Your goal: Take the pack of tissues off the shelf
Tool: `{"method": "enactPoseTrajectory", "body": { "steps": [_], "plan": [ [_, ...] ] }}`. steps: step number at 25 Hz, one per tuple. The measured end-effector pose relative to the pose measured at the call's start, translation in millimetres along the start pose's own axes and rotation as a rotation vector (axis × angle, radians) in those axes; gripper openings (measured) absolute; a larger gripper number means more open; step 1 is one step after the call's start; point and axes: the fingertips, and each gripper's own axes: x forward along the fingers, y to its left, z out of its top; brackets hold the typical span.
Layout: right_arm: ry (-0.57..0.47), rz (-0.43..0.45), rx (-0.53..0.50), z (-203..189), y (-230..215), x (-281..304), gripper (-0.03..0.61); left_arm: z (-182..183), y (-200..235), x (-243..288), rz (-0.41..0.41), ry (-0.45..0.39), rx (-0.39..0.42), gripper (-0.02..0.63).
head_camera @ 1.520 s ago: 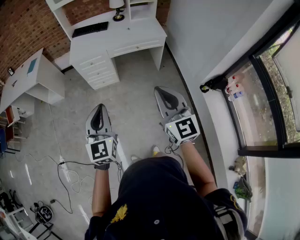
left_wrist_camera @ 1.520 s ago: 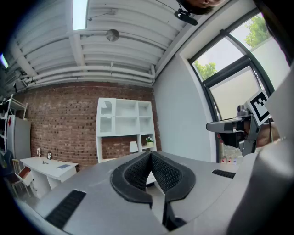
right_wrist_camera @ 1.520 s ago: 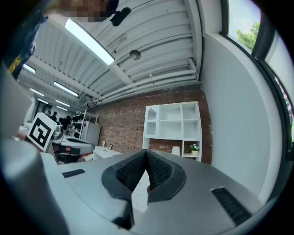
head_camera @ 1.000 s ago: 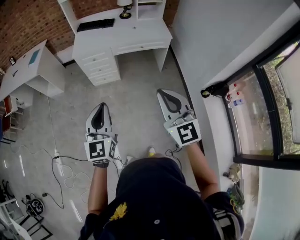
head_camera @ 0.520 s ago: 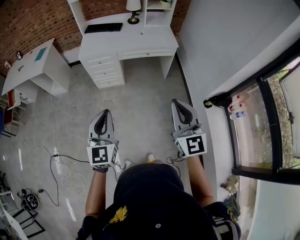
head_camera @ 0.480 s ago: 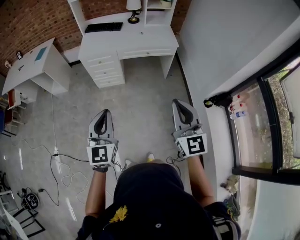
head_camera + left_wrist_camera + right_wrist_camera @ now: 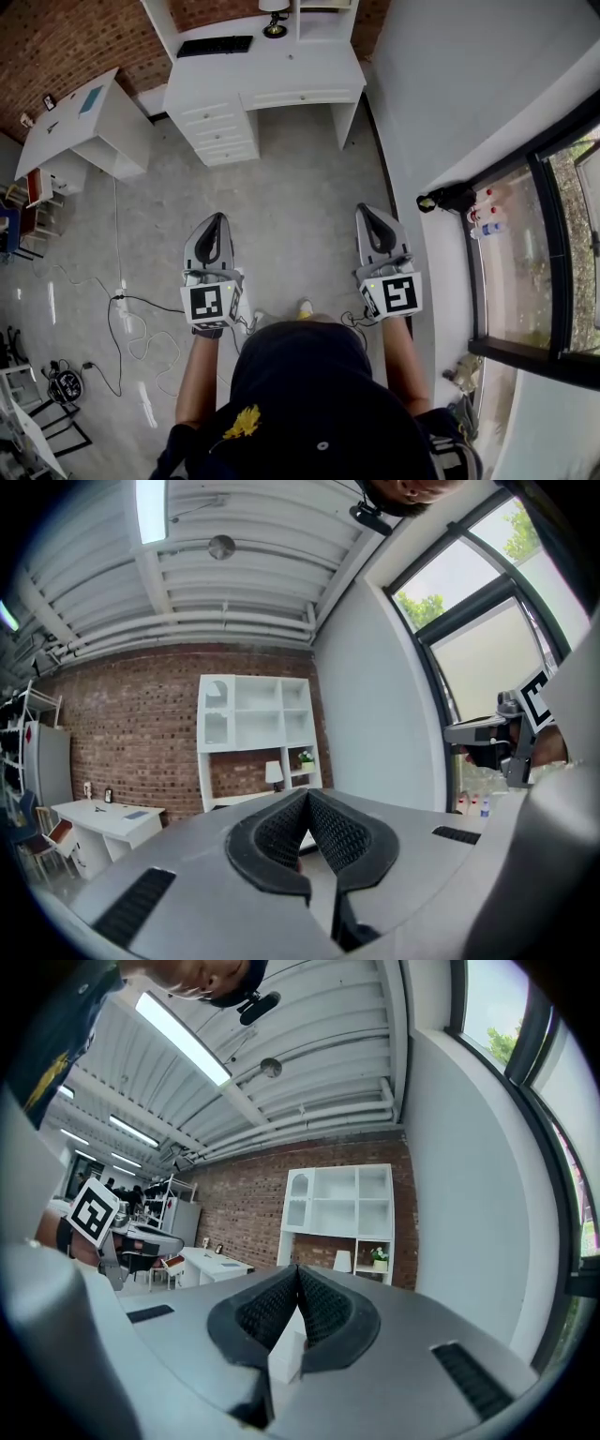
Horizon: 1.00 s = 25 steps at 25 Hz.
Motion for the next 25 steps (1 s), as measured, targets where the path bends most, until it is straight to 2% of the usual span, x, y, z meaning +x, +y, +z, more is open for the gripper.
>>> {"method": "enactPoseTrajectory", "body": {
  "steps": [4, 10, 13, 19, 25],
  "plan": [
    [0.034, 0.023, 0.085, -16.8, -5.8, -10.7, -0.006, 8.0, -13.6, 3.5, 0.002, 0.011, 0.030, 0.017],
    [0.033, 0.041, 0.034, -17.9, -12.6, 2.5, -0.006, 2.6, -1.9, 5.2, 0.046, 0.035, 0.018, 0.017],
    [0.014, 0.019, 0.048, -15.4, -25.5, 18.8, -0.006, -2.9, -0.2, 15.7, 0.043, 0.045, 0.017, 0.018],
    [-0.028, -0.016, 0.064, -6.5, -43.1, 68.7, -0.006, -1.0, 12.7, 68.4, 0.026, 0.009, 0.001, 0.017],
    [0.000, -0.032, 0.045, -10.8, -63.6, 132.3, -0.008, 1.5, 52.6, 138.2, 0.020, -0.007, -0.031, 0.017]
  ]
}}
